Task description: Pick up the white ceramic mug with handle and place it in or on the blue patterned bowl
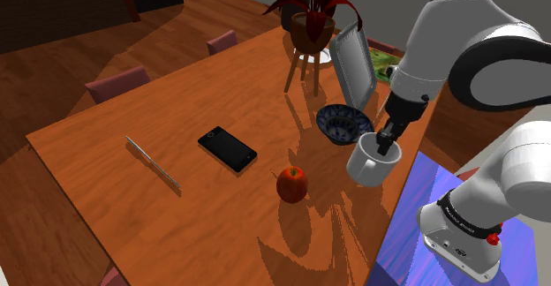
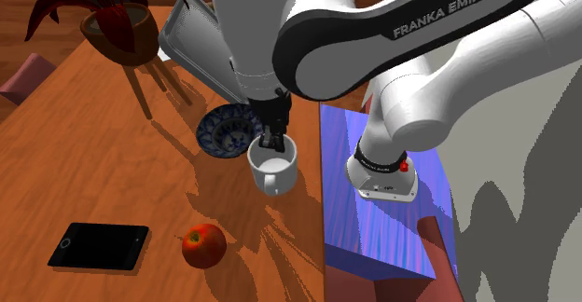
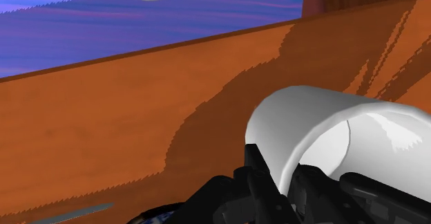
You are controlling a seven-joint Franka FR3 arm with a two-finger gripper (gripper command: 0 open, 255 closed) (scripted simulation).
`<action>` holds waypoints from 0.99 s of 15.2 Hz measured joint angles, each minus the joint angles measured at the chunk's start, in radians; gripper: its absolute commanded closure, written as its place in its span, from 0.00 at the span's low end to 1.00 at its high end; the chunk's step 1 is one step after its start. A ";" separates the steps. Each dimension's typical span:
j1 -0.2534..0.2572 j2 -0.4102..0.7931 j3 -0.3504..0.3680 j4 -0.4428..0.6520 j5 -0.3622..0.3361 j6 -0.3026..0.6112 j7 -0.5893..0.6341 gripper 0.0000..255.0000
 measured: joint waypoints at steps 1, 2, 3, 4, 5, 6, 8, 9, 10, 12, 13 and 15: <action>-0.001 -0.004 -0.003 0.011 -0.003 -0.016 0.001 1.00; -0.003 -0.009 -0.006 0.022 -0.006 -0.031 0.002 1.00; -0.003 -0.013 -0.008 0.033 -0.009 -0.047 0.003 1.00; -0.005 -0.019 -0.013 0.044 -0.013 -0.063 0.002 1.00; -0.006 -0.020 -0.015 0.059 -0.015 -0.078 0.005 1.00; -0.006 -0.024 -0.016 0.071 -0.017 -0.094 0.007 1.00; -0.010 -0.032 -0.025 0.090 -0.025 -0.122 0.005 1.00; -0.009 -0.034 -0.025 0.103 -0.026 -0.137 0.008 1.00; -0.011 -0.032 -0.028 0.118 -0.029 -0.150 0.009 1.00; -0.013 -0.035 -0.033 0.142 -0.034 -0.176 0.010 1.00; -0.014 -0.033 -0.034 0.154 -0.036 -0.186 0.011 1.00; -0.015 -0.033 -0.039 0.183 -0.040 -0.216 0.014 1.00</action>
